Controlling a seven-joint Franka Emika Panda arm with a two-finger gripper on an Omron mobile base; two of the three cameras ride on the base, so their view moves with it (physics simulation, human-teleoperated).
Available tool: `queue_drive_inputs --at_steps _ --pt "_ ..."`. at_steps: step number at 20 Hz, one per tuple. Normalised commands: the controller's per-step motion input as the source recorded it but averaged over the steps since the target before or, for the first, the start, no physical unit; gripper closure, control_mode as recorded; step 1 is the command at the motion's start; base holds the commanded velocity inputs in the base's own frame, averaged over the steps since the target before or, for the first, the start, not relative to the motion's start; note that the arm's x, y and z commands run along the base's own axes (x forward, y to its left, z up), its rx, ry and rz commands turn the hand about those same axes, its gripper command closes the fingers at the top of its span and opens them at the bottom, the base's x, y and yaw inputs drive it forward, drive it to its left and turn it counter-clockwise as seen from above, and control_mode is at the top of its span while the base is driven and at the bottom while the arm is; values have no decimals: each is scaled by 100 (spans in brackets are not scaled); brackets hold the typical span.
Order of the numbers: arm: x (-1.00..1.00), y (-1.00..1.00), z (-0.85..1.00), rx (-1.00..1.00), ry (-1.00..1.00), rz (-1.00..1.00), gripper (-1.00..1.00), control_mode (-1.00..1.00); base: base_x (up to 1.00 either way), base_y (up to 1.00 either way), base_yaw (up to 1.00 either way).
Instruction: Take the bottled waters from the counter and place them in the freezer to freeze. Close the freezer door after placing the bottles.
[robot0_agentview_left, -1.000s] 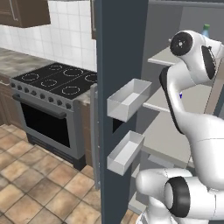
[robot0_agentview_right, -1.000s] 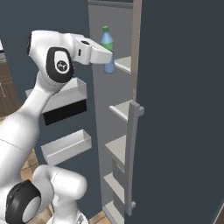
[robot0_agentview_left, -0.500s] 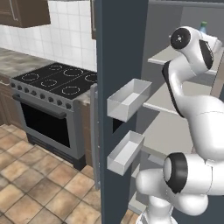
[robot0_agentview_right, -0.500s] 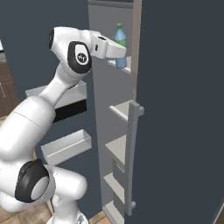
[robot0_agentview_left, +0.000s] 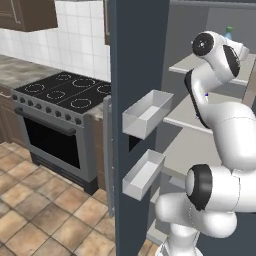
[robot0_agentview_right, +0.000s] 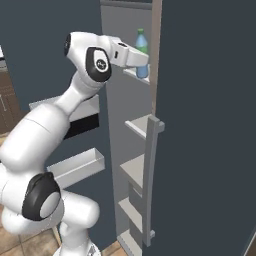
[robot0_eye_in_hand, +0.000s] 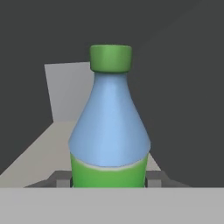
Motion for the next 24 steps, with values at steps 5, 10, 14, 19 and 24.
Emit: queue_drive_inputs --at_steps 5,10,14,19,24 --pt "10 -16 -17 0 0 0 100 -100 0 0 0" --pt "6 -16 -16 0 0 0 100 -100 0 0 0" --pt "8 -13 -28 0 0 0 100 -100 0 0 0" --pt "18 -16 -20 0 0 0 100 -100 0 0 0" --pt "25 -1 4 0 0 0 100 -100 0 0 0"
